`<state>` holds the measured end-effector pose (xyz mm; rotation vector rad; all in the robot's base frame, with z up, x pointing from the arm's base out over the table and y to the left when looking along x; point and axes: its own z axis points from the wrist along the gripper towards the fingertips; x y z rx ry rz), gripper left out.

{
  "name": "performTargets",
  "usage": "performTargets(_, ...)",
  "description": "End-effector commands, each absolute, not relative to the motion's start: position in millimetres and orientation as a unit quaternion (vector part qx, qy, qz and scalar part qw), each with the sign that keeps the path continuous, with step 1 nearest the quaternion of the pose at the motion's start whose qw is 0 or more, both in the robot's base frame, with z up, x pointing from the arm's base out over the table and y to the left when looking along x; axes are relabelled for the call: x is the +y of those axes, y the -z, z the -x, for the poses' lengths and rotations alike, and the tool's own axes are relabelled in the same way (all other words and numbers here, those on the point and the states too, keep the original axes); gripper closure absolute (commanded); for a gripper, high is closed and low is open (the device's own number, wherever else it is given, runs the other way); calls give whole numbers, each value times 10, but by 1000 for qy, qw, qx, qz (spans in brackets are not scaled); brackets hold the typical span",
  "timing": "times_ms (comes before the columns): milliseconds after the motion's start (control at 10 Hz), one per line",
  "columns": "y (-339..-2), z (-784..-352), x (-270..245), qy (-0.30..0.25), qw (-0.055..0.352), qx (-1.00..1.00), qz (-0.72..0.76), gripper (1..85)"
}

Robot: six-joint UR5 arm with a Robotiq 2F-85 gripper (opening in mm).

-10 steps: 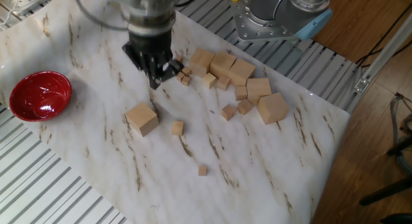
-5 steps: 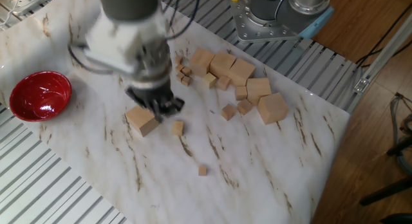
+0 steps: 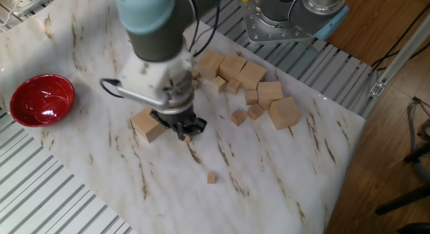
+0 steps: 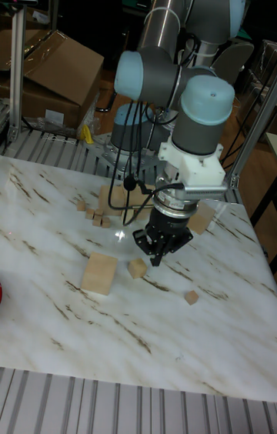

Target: Pick up one small block

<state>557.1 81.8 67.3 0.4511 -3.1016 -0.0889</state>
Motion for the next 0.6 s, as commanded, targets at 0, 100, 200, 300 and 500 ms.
performTargets(0, -496, -5459, 909, 36, 5, -983, -180, 743)
performTargets(100, -467, -5437, 833, 29, 8, -975, -221, 517)
performTargets(200, -430, -5370, 743, 25, 19, -967, -255, 393)
performTargets(300, -389, -5360, 645, 17, 19, -960, -280, 273)
performTargets(500, -279, -5343, 503, 6, 21, -950, -312, 260)
